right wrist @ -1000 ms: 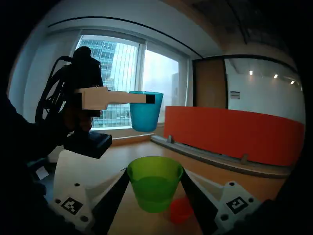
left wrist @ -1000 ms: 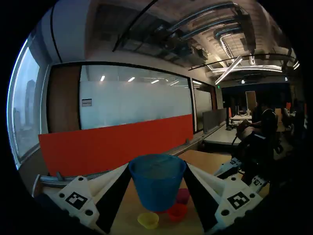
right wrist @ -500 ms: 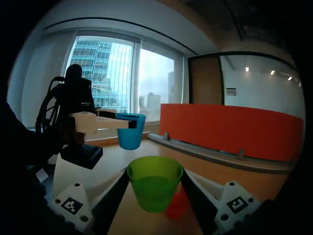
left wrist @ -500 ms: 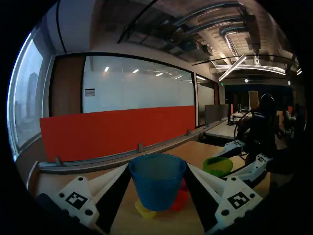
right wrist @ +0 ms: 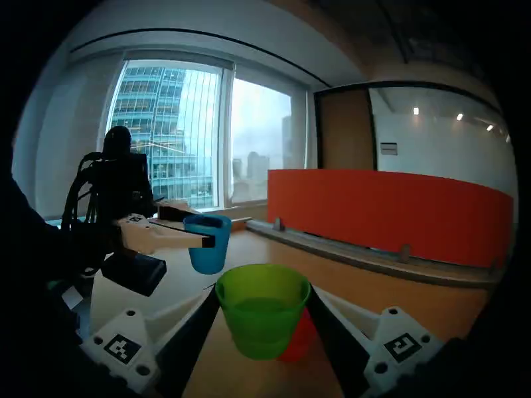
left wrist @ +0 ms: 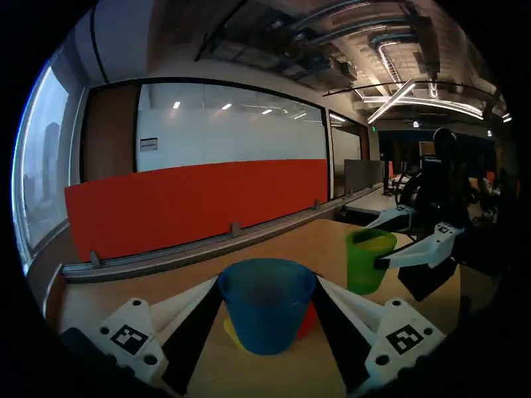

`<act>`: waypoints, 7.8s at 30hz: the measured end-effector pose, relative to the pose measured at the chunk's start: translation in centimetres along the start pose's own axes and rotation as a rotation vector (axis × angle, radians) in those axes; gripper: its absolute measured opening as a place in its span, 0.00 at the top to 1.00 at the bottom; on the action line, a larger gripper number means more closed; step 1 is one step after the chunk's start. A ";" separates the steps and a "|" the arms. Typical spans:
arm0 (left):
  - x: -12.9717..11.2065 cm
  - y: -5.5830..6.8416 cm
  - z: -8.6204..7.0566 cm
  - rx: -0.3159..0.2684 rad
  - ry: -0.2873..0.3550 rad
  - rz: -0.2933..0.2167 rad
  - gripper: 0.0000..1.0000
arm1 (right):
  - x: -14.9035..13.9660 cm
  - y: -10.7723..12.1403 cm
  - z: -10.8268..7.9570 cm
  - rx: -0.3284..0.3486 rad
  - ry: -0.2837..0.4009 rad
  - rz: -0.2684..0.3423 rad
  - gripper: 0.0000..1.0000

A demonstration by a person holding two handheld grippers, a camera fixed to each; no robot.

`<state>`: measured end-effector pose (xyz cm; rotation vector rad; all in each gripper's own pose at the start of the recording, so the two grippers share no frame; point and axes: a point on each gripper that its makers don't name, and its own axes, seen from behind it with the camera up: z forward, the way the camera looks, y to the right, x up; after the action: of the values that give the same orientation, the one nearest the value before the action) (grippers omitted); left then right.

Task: Pour water

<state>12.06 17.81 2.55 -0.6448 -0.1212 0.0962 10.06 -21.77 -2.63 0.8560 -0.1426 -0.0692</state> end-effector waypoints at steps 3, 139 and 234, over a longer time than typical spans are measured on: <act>-1.0 0.1 0.0 -0.007 -0.023 0.001 0.11 | -0.4 -0.1 -0.1 0.007 -0.014 -0.001 0.08; -21.7 0.0 -4.0 -0.120 -0.644 -0.021 0.04 | -18.7 2.6 -5.2 -0.006 -0.522 -0.048 0.00; -9.2 -10.3 -12.1 0.660 0.166 -0.059 0.05 | -1.7 12.6 -15.8 -0.849 0.245 0.090 0.01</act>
<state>5.26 1.26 -1.55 0.0108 0.0538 0.0218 10.86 -1.53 -3.42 0.0055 0.0819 0.0596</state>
